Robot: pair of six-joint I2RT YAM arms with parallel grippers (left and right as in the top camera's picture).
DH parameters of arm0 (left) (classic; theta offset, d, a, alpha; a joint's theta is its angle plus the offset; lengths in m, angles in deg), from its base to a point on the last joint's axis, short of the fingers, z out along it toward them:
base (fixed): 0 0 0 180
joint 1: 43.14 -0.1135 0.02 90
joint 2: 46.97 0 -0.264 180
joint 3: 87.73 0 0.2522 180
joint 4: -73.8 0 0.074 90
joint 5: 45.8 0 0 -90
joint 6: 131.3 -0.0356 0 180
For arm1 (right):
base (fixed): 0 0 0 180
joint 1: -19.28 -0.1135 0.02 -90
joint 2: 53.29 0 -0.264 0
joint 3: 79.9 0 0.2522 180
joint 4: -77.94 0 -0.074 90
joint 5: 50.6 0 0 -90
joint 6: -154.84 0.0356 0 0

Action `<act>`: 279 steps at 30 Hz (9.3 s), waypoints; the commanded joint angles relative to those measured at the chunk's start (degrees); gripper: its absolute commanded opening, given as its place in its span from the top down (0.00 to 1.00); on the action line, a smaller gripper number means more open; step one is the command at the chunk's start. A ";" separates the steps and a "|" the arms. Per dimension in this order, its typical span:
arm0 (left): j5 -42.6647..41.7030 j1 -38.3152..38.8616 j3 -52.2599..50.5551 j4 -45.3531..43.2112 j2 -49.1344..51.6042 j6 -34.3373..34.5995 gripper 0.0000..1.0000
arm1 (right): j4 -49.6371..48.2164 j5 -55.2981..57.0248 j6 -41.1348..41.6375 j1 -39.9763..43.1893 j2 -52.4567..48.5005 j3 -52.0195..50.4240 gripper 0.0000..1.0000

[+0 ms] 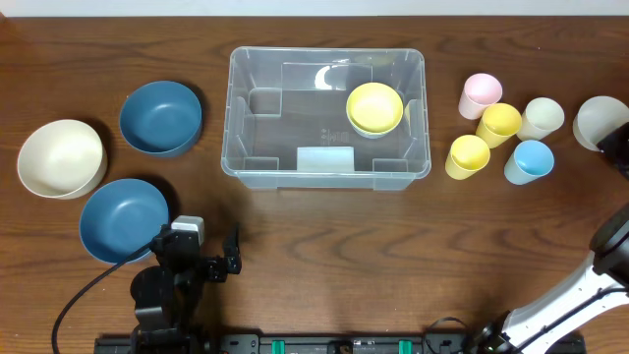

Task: Pack container
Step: 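Move the right gripper to the white bowl and grasp its rim, then carry the white bowl onto the stacked bowls in the bin, release, then move the right gripper to the cream cup and grasp it, then carry the cream cup into the bin beside the bowls, release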

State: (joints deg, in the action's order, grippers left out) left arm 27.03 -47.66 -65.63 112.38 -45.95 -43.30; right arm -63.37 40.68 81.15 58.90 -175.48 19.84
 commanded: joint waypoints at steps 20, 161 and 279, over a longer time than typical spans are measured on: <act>0.28 -0.35 -1.14 0.11 -0.04 -0.98 0.02 | 9.75 -1.97 5.62 0.09 2.47 0.39 0.99; 0.28 -0.35 -1.14 0.11 -0.04 -0.98 0.02 | 19.80 -1.92 3.78 -14.60 2.89 6.14 0.92; 0.28 -0.35 -1.14 0.11 -0.04 -0.98 0.02 | 20.90 -4.76 -4.61 -63.69 8.66 -1.29 0.48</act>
State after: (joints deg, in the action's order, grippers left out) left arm 27.03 -47.66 -65.63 112.38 -45.95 -43.30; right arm -42.06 36.50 78.16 -4.20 -166.52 18.72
